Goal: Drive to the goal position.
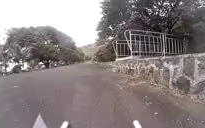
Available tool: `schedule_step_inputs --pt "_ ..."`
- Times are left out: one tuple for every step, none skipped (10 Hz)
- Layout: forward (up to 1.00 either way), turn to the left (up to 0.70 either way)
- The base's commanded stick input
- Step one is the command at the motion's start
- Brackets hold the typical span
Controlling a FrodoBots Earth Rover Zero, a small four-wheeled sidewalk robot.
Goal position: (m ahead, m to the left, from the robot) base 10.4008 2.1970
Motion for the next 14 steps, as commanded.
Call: schedule_step_inputs --pt "0.0 0.0" --pt "0.0 0.0" --pt "0.0 0.0" --pt "0.0 0.0" --pt "0.48 0.0" --pt "0.5 0.0" --pt "0.5 0.0" --pt "0.5 0.0" --pt "0.5 0.0" --pt "0.5 0.0" --pt "0.5 0.0" --pt "0.5 0.0" --pt "0.5 0.0" --pt "0.5 0.0"
